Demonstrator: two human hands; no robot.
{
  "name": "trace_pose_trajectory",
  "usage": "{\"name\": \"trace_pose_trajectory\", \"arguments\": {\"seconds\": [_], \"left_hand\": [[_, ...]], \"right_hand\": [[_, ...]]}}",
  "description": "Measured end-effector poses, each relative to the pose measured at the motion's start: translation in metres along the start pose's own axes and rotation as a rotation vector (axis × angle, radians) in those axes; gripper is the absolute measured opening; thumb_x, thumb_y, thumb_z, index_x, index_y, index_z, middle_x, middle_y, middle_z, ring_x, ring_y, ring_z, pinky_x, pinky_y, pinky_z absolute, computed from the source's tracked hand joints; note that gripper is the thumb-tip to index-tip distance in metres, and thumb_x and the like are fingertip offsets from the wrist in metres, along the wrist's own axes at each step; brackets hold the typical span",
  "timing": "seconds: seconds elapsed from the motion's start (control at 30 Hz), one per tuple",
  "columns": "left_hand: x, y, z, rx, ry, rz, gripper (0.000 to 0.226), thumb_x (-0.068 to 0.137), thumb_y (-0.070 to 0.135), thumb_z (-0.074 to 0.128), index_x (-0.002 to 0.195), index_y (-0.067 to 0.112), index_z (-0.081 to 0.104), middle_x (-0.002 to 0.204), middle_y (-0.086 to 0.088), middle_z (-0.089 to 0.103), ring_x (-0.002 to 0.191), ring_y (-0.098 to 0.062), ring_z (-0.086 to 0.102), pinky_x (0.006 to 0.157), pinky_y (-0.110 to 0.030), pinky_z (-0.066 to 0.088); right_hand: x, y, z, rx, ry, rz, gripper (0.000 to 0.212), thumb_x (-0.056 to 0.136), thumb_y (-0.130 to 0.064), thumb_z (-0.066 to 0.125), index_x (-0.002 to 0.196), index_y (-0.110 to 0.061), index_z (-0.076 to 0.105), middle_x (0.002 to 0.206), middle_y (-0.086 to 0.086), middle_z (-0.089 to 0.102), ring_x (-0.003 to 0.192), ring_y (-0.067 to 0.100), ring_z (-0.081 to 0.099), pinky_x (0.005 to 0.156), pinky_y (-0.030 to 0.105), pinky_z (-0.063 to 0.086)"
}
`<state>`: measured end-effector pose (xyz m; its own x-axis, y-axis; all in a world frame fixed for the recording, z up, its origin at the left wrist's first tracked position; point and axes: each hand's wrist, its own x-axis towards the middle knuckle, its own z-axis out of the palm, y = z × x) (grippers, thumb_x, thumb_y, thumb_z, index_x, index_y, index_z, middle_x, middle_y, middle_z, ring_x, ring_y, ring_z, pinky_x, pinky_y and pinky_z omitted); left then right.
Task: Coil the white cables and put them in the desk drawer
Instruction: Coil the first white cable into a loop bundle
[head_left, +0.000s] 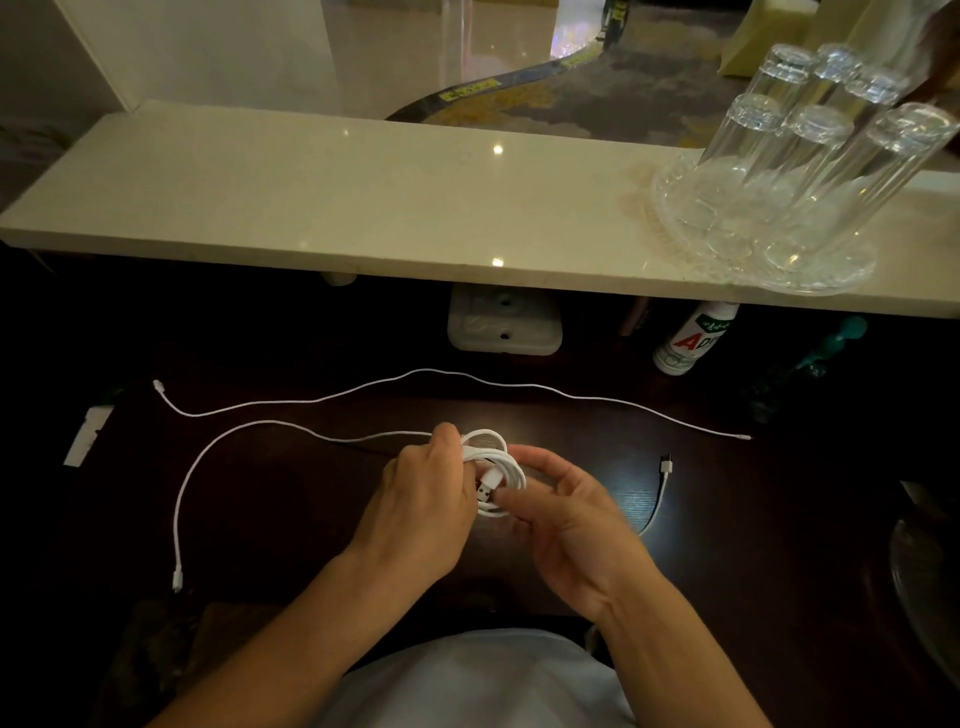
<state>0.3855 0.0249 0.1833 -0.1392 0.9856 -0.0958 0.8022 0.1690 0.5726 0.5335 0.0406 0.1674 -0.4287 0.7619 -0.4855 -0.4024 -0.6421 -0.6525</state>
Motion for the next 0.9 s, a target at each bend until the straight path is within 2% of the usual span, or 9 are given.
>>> {"name": "trace_pose_trajectory", "arguments": {"seconds": [0.17,0.27,0.37,0.47,0.53,0.63,0.7,0.8,0.9], "left_hand": [[-0.001,-0.006,0.001,-0.017,-0.044,-0.04,0.017,0.099,0.023,0.042,0.088,0.014,0.051,0.077,0.002,0.061,0.059,-0.01,0.056,0.046,-0.02,0.038],[0.003,-0.014,0.003,-0.086,-0.135,-0.147,0.024,0.099,0.024,0.04,0.084,0.014,0.055,0.084,-0.005,0.064,0.065,-0.016,0.058,0.053,-0.028,0.042],[0.008,-0.019,0.002,-0.153,-0.239,-0.219,0.029,0.099,0.025,0.038,0.083,0.012,0.06,0.079,-0.005,0.063,0.065,-0.02,0.058,0.058,-0.038,0.048],[0.012,-0.023,-0.002,-0.224,-0.293,-0.238,0.032,0.098,0.024,0.037,0.084,0.014,0.064,0.066,-0.003,0.06,0.057,-0.019,0.057,0.057,-0.044,0.056],[0.015,-0.027,-0.004,-0.232,-0.297,-0.251,0.034,0.098,0.025,0.035,0.087,0.012,0.065,0.062,-0.004,0.059,0.051,-0.019,0.059,0.05,-0.038,0.052],[0.021,-0.032,-0.008,-0.336,-0.292,-0.304,0.035,0.097,0.022,0.036,0.076,0.01,0.061,0.049,-0.003,0.051,0.037,-0.018,0.053,0.046,-0.028,0.044],[0.021,-0.031,-0.01,-0.522,-0.319,-0.366,0.036,0.098,0.019,0.038,0.066,0.012,0.053,0.044,0.0,0.043,0.032,-0.012,0.041,0.046,-0.028,0.04],[0.022,-0.025,-0.014,-0.753,-0.384,-0.436,0.036,0.099,0.013,0.038,0.064,0.015,0.043,0.038,0.006,0.034,0.029,-0.006,0.029,0.042,-0.024,0.032],[0.024,-0.028,-0.009,-0.66,-0.377,-0.377,0.03,0.094,0.012,0.039,0.064,0.015,0.044,0.041,0.006,0.035,0.032,-0.008,0.031,0.043,-0.025,0.034]], "right_hand": [[0.004,0.006,0.001,0.065,0.001,-0.059,0.062,0.07,0.023,0.064,0.126,-0.005,0.059,0.103,0.023,0.069,0.084,0.03,0.069,0.074,0.034,0.06],[0.004,0.01,0.002,-0.171,-0.053,-0.244,0.067,0.07,0.022,0.07,0.124,-0.018,0.062,0.102,0.015,0.065,0.085,0.03,0.065,0.081,0.039,0.058],[0.004,0.01,0.004,-0.636,-0.039,-0.514,0.047,0.073,0.011,0.075,0.108,-0.02,0.071,0.102,0.004,0.064,0.084,0.021,0.068,0.076,0.028,0.056],[0.01,0.015,0.005,-1.09,0.086,-0.731,0.029,0.071,-0.01,0.083,0.092,-0.029,0.078,0.106,-0.005,0.059,0.091,0.014,0.064,0.075,0.02,0.053],[0.012,0.021,0.005,-1.137,0.148,-0.839,0.022,0.072,-0.014,0.084,0.09,-0.026,0.08,0.11,-0.003,0.059,0.091,0.012,0.062,0.076,0.014,0.05],[0.008,0.022,0.007,-1.06,0.207,-0.982,0.02,0.072,-0.012,0.083,0.088,-0.025,0.081,0.11,0.003,0.06,0.089,0.014,0.061,0.073,0.019,0.052],[0.004,0.021,0.005,-0.998,0.156,-0.99,0.019,0.073,-0.006,0.082,0.086,-0.02,0.081,0.108,0.005,0.061,0.089,0.015,0.064,0.073,0.023,0.054],[0.002,0.02,-0.005,-1.027,0.114,-0.929,0.016,0.078,0.002,0.078,0.086,-0.011,0.078,0.109,0.004,0.063,0.092,0.015,0.067,0.076,0.025,0.055],[0.005,0.017,-0.018,-1.166,-0.005,-0.794,0.026,0.077,0.009,0.071,0.092,-0.012,0.076,0.121,0.001,0.06,0.109,0.011,0.063,0.086,0.015,0.05]]}}
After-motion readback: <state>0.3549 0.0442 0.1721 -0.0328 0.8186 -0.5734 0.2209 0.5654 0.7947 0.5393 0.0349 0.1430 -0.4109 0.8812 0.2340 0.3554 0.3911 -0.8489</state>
